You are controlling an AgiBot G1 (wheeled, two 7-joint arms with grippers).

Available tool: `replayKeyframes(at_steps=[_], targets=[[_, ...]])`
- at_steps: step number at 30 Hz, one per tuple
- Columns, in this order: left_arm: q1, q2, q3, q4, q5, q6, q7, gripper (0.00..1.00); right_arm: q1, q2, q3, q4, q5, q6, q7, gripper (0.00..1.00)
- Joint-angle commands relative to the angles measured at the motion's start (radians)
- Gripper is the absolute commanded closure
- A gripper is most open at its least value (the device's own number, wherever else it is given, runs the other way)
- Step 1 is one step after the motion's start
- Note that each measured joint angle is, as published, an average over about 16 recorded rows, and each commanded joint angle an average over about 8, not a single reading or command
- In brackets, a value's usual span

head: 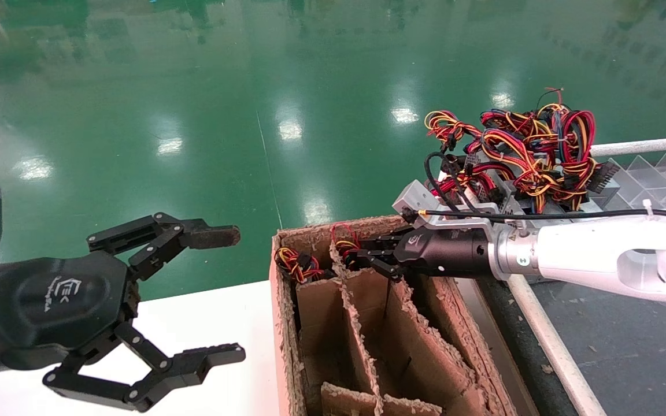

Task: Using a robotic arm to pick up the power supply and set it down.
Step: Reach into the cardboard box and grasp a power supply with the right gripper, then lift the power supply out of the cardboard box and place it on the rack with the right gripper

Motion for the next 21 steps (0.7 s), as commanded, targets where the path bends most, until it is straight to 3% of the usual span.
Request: replayKeyframes(at_steps=[1, 13, 21], targets=[[0.0, 0.0, 0.0, 0.0, 0.0, 0.0, 0.0, 0.0, 0.0, 0.0, 0.0, -0.003, 0.0, -0.001, 0.001, 1.0], [0.0, 0.0, 0.0, 0.0, 0.0, 0.0, 0.0, 0.0, -0.004, 0.013, 0.012, -0.002, 0.017, -0.027, -0.007, 1.0], [0.0, 0.0, 0.0, 0.0, 0.0, 0.0, 0.0, 0.0, 0.004, 0.043, 0.036, 0.017, 0.052, -0.136, -0.031, 1.0]])
